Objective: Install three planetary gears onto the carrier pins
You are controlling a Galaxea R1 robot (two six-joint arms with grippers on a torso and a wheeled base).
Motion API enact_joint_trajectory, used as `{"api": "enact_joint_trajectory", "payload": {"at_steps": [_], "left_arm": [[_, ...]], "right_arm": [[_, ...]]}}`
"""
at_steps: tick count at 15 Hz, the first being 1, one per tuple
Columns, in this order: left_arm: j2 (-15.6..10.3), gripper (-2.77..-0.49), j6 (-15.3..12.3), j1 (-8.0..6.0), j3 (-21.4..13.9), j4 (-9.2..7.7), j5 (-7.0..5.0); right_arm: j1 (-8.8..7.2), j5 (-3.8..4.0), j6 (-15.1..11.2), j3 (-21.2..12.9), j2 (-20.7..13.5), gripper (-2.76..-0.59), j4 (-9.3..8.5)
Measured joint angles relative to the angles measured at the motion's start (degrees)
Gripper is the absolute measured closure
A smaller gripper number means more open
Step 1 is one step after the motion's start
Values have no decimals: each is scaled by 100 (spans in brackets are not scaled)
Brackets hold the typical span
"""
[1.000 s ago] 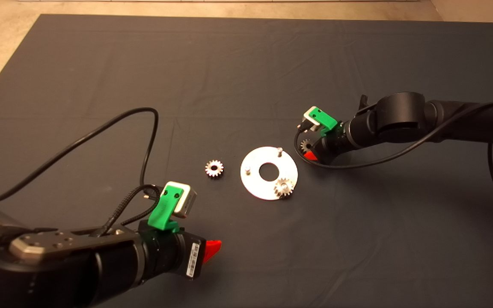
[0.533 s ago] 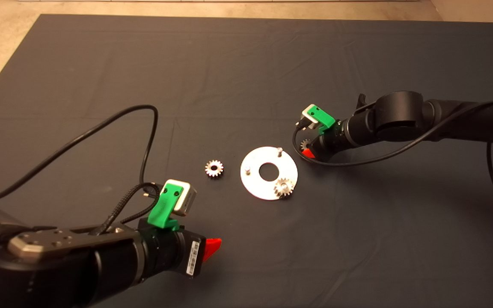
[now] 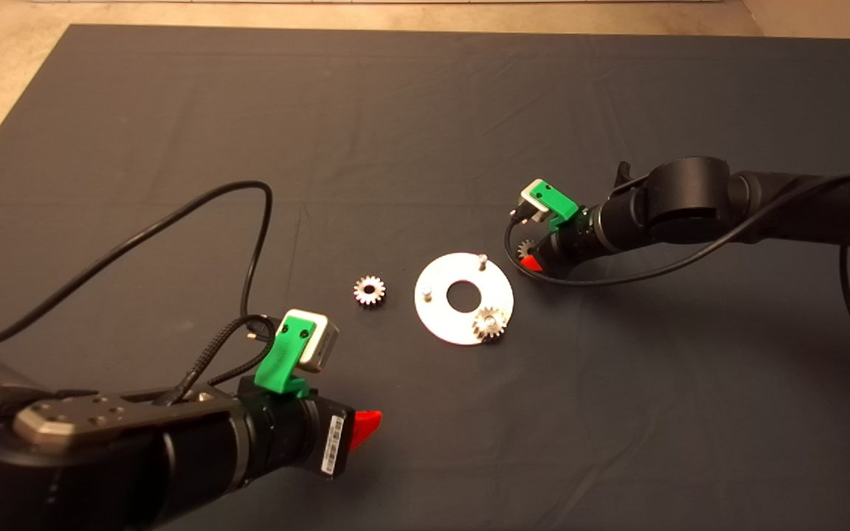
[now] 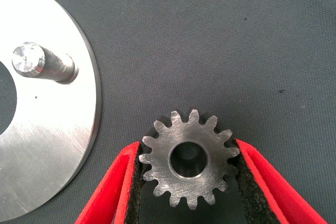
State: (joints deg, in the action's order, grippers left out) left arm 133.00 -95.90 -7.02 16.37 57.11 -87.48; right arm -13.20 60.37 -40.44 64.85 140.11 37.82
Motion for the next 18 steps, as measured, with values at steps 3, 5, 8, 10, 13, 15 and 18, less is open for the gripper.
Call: {"api": "enact_joint_trajectory", "payload": {"at_steps": [3, 5, 8, 10, 13, 15, 18], "left_arm": [[-1, -191, -36, 0, 0, 0, 2], [-1, -191, -46, 0, 0, 0, 1], [0, -191, -50, 0, 0, -1, 2], [-1, -191, -50, 0, 0, 0, 2], [-1, -191, -50, 0, 0, 0, 2], [-1, -191, -51, -19, 0, -6, 0], [0, -191, -54, -96, 0, -6, 2]], "right_arm": [[0, 0, 1, 0, 0, -106, 0], [0, 2, 1, -2, 0, -105, 0], [0, 29, 6, -39, -12, -101, -11], [0, 68, 6, -164, -30, -98, -28], [-2, 73, 9, -342, -44, -96, -214], [-50, 84, 9, -478, -74, -96, -259], [-187, 96, 9, -560, -191, -96, -290]]}}
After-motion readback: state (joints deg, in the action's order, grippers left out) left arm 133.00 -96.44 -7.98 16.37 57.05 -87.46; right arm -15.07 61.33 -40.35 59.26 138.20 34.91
